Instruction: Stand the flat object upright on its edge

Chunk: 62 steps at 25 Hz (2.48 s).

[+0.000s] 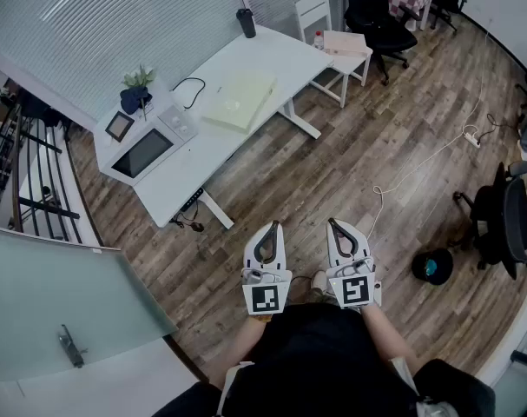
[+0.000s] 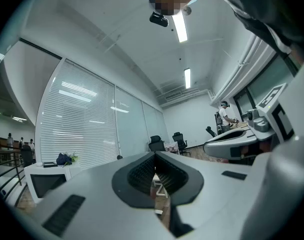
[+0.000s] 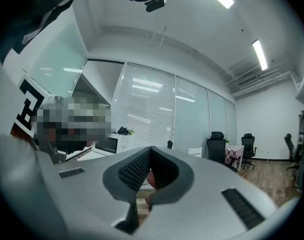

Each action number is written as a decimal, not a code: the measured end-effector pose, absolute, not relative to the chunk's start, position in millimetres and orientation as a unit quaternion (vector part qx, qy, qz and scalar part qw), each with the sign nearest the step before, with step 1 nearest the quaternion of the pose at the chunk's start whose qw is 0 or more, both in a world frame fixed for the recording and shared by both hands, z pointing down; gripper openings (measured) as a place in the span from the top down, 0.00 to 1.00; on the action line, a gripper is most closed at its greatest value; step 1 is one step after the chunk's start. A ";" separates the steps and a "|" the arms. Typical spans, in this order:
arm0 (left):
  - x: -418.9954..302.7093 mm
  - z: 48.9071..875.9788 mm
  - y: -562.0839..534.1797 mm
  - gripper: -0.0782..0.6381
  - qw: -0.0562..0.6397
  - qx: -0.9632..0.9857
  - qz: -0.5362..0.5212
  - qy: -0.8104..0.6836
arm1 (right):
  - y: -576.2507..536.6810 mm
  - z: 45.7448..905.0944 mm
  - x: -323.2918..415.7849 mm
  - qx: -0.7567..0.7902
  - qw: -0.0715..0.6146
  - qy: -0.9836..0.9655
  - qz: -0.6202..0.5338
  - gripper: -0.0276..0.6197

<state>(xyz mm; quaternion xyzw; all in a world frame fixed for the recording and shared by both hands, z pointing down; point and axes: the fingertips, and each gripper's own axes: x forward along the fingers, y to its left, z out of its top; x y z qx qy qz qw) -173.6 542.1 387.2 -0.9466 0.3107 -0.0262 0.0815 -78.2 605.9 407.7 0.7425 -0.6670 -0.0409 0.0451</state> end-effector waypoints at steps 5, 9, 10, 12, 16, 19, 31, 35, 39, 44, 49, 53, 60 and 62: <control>-175.0 383.5 532.5 0.88 0.076 -0.943 -0.030 0.322 | 589.4 415.2 -79.1 0.720 0.042 -0.692 -0.005 0.96; -181.2 388.7 518.0 0.88 0.065 -0.944 -0.040 0.322 | 568.5 419.0 -89.9 0.688 0.047 -0.725 0.001 0.96; -183.4 391.2 512.9 0.88 0.059 -0.944 -0.043 0.322 | 562.4 419.5 -91.9 0.683 0.049 -0.729 0.000 0.96; -187.7 395.1 499.8 0.88 0.047 -0.944 -0.045 0.323 | 548.7 421.0 -94.7 0.675 0.059 -0.735 -0.004 0.96; -189.9 402.0 462.6 0.88 0.045 -0.946 -0.050 0.317 | 512.6 423.4 -98.7 0.659 0.089 -0.747 -0.013 0.96; -184.0 398.2 430.0 0.88 0.062 -0.954 -0.032 0.293 | 482.0 418.7 -102.6 0.649 0.107 -0.753 -0.024 0.96; -207.1 407.6 320.4 0.88 0.097 -0.951 -0.029 0.293 | 373.0 417.7 -101.0 0.655 0.141 -0.742 0.013 0.96; -217.6 417.5 291.6 0.88 0.095 -0.950 -0.030 0.295 | 355.1 423.7 -91.5 0.654 0.158 -0.739 0.017 0.96; -229.2 434.5 267.7 0.88 0.055 -0.944 -0.041 0.324 | 343.3 430.8 -73.3 0.664 0.160 -0.729 0.042 0.96; -219.0 445.8 242.1 0.88 0.027 -0.936 -0.051 0.347 | 319.1 434.6 -43.4 0.661 0.161 -0.732 0.032 0.96; -187.0 445.2 213.8 0.88 0.022 -0.932 -0.058 0.358 | 287.1 441.6 -4.3 0.653 0.155 -0.741 0.040 0.96; -154.8 445.7 179.3 0.88 0.019 -0.922 -0.075 0.380 | 244.7 448.8 38.2 0.642 0.134 -0.754 0.045 0.96; -110.8 441.5 112.9 0.88 0.018 -0.895 -0.104 0.432 | 161.9 460.3 104.6 0.604 0.110 -0.788 0.047 0.96; -102.6 443.6 101.7 0.88 0.010 -0.888 -0.114 0.445 | 142.4 466.2 120.9 0.591 0.109 -0.797 0.051 0.96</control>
